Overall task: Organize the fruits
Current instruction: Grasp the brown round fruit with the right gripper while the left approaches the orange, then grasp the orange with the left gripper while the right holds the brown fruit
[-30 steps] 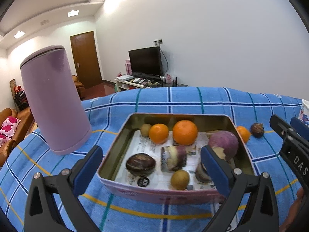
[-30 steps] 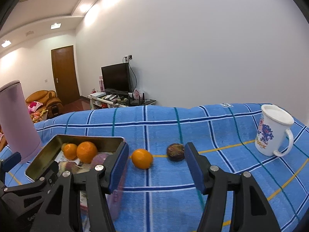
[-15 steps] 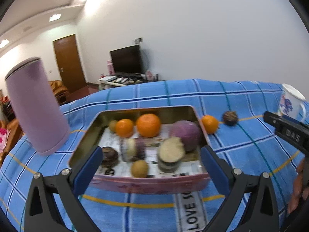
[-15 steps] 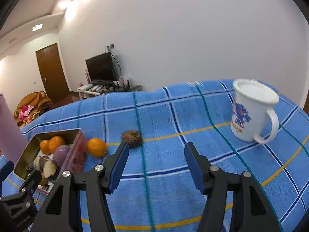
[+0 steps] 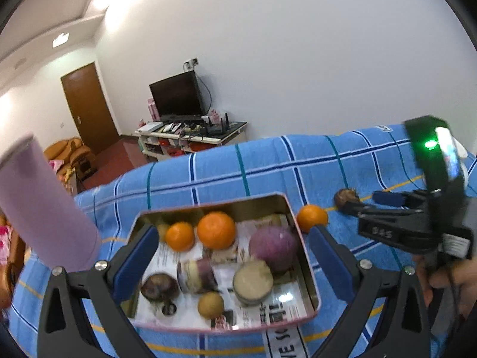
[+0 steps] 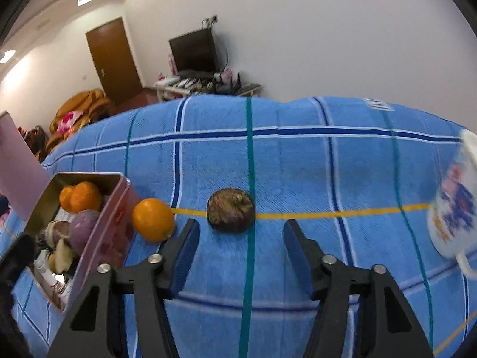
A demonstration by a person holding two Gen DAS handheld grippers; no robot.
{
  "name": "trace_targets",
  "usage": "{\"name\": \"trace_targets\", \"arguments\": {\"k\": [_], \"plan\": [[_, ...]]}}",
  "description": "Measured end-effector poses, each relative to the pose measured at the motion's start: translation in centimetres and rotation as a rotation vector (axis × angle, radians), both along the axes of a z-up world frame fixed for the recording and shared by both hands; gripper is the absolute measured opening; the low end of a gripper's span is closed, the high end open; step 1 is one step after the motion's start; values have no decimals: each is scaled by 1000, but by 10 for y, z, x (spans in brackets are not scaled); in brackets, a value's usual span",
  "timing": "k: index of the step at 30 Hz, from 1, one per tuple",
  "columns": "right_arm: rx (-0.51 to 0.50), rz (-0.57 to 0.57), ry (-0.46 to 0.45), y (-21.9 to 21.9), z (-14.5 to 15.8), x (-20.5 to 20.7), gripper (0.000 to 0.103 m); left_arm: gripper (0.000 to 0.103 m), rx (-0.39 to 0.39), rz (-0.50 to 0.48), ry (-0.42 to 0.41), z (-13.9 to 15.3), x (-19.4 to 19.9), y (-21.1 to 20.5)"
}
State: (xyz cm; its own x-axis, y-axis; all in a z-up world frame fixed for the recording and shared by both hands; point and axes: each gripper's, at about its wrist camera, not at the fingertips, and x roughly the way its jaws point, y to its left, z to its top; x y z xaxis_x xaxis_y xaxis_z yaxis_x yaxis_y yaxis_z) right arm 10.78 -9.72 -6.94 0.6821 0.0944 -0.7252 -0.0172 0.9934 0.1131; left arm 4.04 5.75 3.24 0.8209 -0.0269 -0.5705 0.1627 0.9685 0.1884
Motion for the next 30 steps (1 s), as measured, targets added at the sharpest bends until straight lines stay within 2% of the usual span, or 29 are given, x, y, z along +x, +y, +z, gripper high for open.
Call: {"name": "trace_targets", "arguments": {"k": [3, 5, 9, 14, 18, 23, 27, 30], "plan": [[57, 35, 57, -1, -11, 21, 46, 102, 42, -13, 4, 4, 13, -11], [71, 44, 49, -3, -11, 27, 45, 102, 82, -43, 15, 5, 20, -21], [60, 84, 56, -2, -13, 30, 42, 102, 193, -193, 88, -2, 32, -52], [19, 62, 56, -16, -12, 19, 42, 102, 338, -401, 172, -11, 41, -85], [7, 65, 59, -31, -11, 1, 42, 101, 500, -513, 215, -26, 47, -107], [23, 62, 57, -52, -9, -25, 42, 86, 566, -595, 294, -39, 56, -125], [61, 58, 62, -63, -11, -33, 42, 77, 660, -639, 357, -51, 63, -134], [65, 65, 61, -62, -11, -35, 42, 71, 652, -651, 444, -53, 74, -130]]}}
